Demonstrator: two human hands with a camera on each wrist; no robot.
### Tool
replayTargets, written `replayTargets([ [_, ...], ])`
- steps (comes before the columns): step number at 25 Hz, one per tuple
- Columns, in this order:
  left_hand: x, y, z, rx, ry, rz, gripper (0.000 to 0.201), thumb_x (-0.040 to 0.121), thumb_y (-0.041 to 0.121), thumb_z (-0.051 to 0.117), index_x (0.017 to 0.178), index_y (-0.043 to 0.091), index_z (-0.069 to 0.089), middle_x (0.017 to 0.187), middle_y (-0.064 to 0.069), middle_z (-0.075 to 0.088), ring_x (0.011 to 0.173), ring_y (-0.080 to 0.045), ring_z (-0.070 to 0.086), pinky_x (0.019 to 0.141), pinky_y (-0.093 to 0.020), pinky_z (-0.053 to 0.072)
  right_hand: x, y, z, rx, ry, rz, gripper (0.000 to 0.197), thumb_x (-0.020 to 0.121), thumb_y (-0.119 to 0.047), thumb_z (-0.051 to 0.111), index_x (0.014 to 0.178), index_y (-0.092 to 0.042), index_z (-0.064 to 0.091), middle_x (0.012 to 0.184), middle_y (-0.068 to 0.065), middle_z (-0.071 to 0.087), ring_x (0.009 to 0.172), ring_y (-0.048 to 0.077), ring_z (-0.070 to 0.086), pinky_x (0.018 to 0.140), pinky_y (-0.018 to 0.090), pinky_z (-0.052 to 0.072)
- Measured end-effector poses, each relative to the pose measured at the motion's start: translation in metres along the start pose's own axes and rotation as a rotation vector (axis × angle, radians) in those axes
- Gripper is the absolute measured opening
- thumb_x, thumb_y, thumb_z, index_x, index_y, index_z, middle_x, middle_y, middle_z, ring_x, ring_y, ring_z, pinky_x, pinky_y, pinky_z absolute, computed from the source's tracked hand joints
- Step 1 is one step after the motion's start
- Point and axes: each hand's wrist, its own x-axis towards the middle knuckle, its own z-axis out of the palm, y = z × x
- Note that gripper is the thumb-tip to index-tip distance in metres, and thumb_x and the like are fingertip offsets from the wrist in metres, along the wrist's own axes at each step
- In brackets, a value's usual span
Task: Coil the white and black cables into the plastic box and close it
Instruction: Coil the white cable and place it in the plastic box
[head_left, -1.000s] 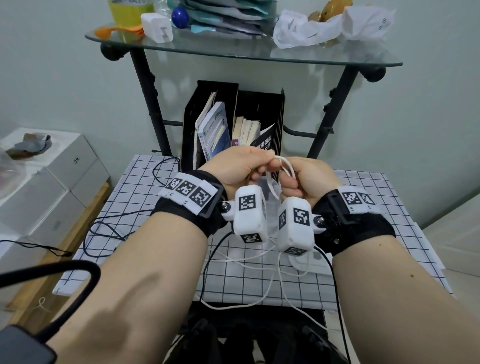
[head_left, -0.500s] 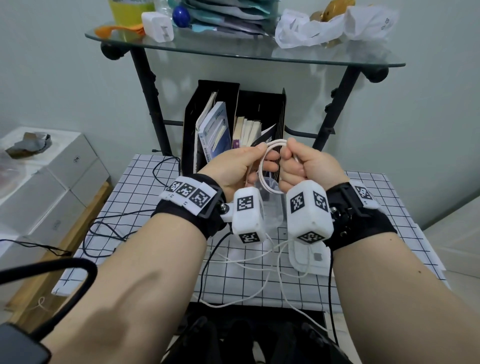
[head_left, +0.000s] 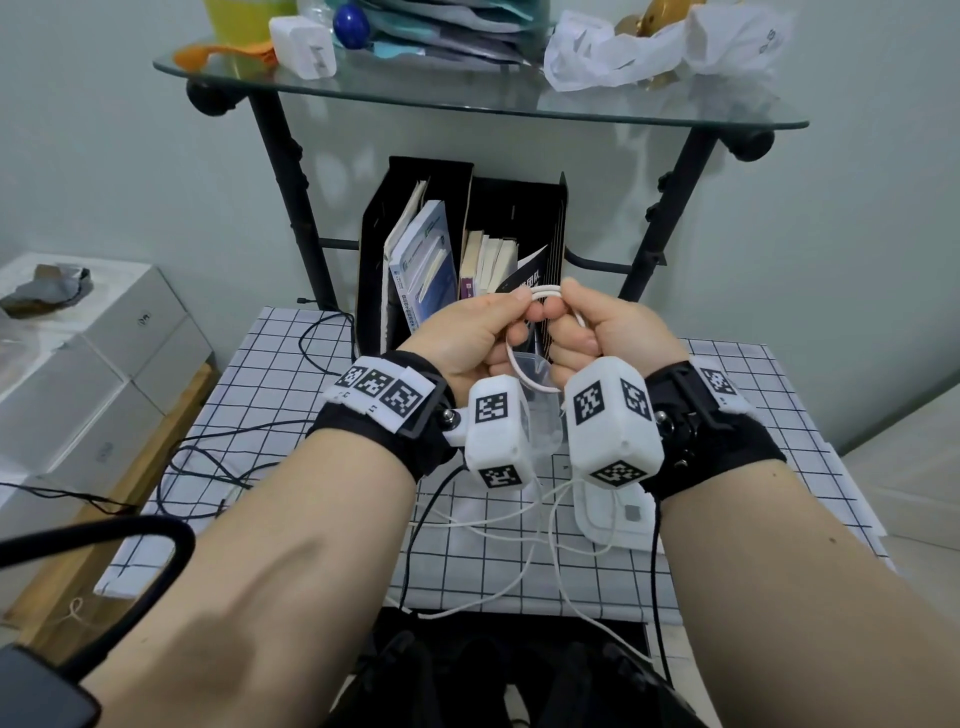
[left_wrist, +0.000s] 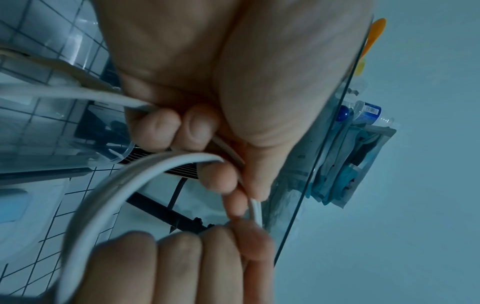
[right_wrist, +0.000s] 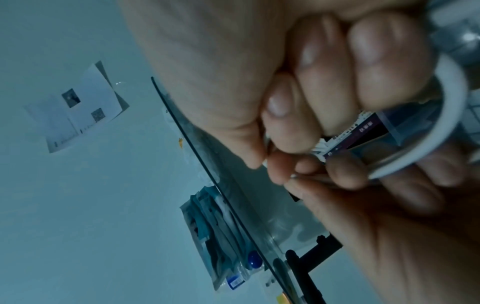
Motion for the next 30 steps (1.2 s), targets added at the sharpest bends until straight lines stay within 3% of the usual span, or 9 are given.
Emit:
replayTargets([
  [4,0.003,-0.007,-0.004,-0.018,0.023,-0.018,0.028,0.099,0.026,0.046,0.093,0.007,0.066,0.062,0.0,0.059,0.046,-0.009,0.034,0.051,-0.024,0.029,-0.003,-0.005,-0.002,0.143,0.053,-0.08,0.038,0.102,-0.031,0.035,0.073,-0.013,0.051,0.036,-0.006,0.027,0.026,0.008,0.022,0.032,0.017,0.025],
  [7,0.001,-0.015,-0.006,0.037,0.019,-0.049,0.027,0.1,0.023,0.042,0.092,0.009,0.064,0.06,0.002,0.057,0.045,-0.008,0.041,0.054,-0.024,0.035,-0.004,-0.014,-0.005,0.239,0.078,-0.131,0.038,0.102,-0.032,0.033,0.072,-0.015,0.048,0.035,-0.007,0.026,0.026,0.008,0.021,0.032,0.017,0.02],
  [13,-0.001,-0.025,-0.011,0.119,0.028,-0.085,0.021,0.099,0.018,0.044,0.09,0.01,0.061,0.061,0.0,0.053,0.051,-0.01,0.046,0.052,-0.021,0.043,-0.006,-0.024,-0.018,0.392,0.202,-0.26,0.04,0.102,-0.034,0.034,0.068,-0.017,0.048,0.035,-0.007,0.027,0.027,0.009,0.021,0.033,0.017,0.022],
  [17,-0.002,-0.031,-0.016,0.155,0.01,-0.124,0.013,0.098,0.01,0.046,0.088,0.011,0.054,0.062,-0.001,0.054,0.047,-0.01,0.048,0.045,-0.02,0.045,-0.01,-0.038,-0.042,0.447,0.378,-0.427,0.033,0.1,-0.024,0.036,0.069,-0.018,0.046,0.036,-0.007,0.026,0.029,0.01,0.021,0.034,0.016,0.023],
  [20,-0.002,-0.032,-0.016,0.201,-0.017,-0.131,0.016,0.096,0.005,0.048,0.083,0.012,0.054,0.062,-0.002,0.057,0.047,-0.009,0.049,0.048,-0.02,0.044,-0.008,-0.04,-0.052,0.447,0.465,-0.498,0.03,0.099,-0.022,0.037,0.071,-0.018,0.049,0.037,-0.006,0.027,0.031,0.011,0.021,0.037,0.018,0.022],
  [24,-0.002,-0.032,-0.012,0.3,-0.094,-0.153,0.013,0.092,0.003,0.055,0.082,0.01,0.059,0.059,-0.001,0.064,0.044,-0.005,0.052,0.047,-0.016,0.043,-0.005,-0.033,-0.046,0.494,0.463,-0.5,0.033,0.1,-0.024,0.035,0.073,-0.016,0.051,0.039,-0.004,0.027,0.033,0.012,0.018,0.039,0.02,0.019],
  [30,-0.002,-0.027,-0.004,0.303,-0.179,-0.168,0.009,0.089,0.004,0.059,0.086,0.006,0.066,0.066,-0.004,0.063,0.047,-0.005,0.054,0.044,-0.013,0.045,-0.005,-0.028,-0.033,0.387,0.426,-0.443,0.023,0.099,-0.023,0.037,0.087,-0.014,0.054,0.05,-0.002,0.034,0.037,0.013,0.027,0.046,0.021,0.023],
])
